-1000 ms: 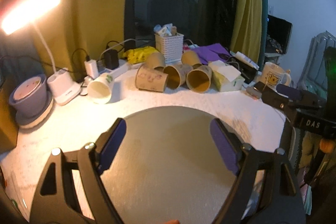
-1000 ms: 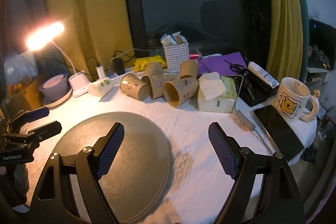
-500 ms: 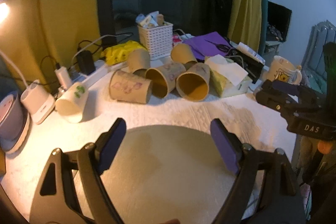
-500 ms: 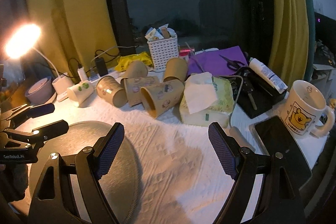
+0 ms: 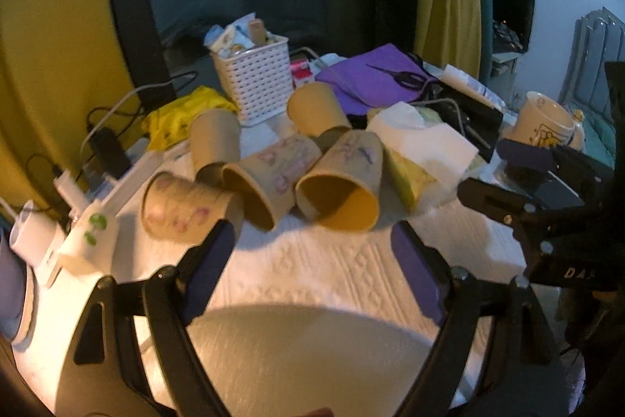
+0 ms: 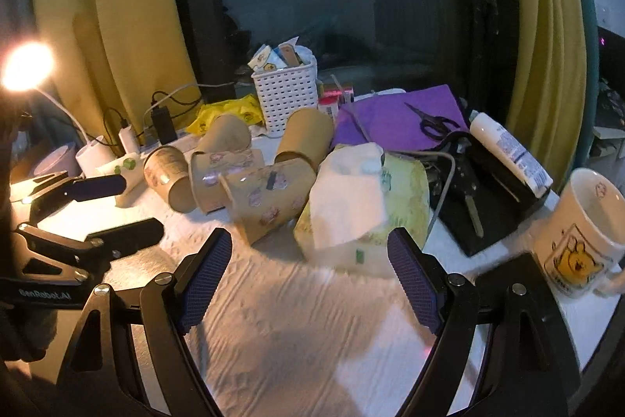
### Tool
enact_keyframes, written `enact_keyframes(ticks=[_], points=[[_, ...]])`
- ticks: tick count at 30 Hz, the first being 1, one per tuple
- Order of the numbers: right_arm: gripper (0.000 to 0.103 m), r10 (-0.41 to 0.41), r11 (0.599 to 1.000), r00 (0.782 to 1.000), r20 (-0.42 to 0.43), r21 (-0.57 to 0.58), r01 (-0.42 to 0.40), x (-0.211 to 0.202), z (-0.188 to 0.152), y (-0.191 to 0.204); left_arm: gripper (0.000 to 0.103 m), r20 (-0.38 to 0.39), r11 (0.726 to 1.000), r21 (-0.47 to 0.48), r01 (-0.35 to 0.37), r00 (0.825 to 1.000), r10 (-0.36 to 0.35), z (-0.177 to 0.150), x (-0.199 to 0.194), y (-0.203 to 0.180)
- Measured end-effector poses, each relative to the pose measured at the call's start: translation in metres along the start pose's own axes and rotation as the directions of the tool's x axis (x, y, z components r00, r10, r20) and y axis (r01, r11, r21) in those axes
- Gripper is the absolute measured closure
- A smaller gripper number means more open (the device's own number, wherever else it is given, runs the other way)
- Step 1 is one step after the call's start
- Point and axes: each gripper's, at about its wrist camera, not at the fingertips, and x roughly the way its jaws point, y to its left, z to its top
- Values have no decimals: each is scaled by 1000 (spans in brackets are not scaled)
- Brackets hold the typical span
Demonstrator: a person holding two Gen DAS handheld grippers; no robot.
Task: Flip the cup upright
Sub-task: 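Move the right tool toward the tan paper cups lying by the tissue box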
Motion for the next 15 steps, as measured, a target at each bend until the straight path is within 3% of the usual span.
enact_keyframes(ticks=[10, 15], points=[[18, -3, 999, 1000, 8, 47, 2, 20, 9, -33, 20, 7, 997, 60, 42, 999, -42, 30, 48, -15], [18, 4, 997, 1000, -7, 77, -3, 29, 5, -44, 20, -30, 994, 89, 63, 998, -61, 33, 72, -21]])
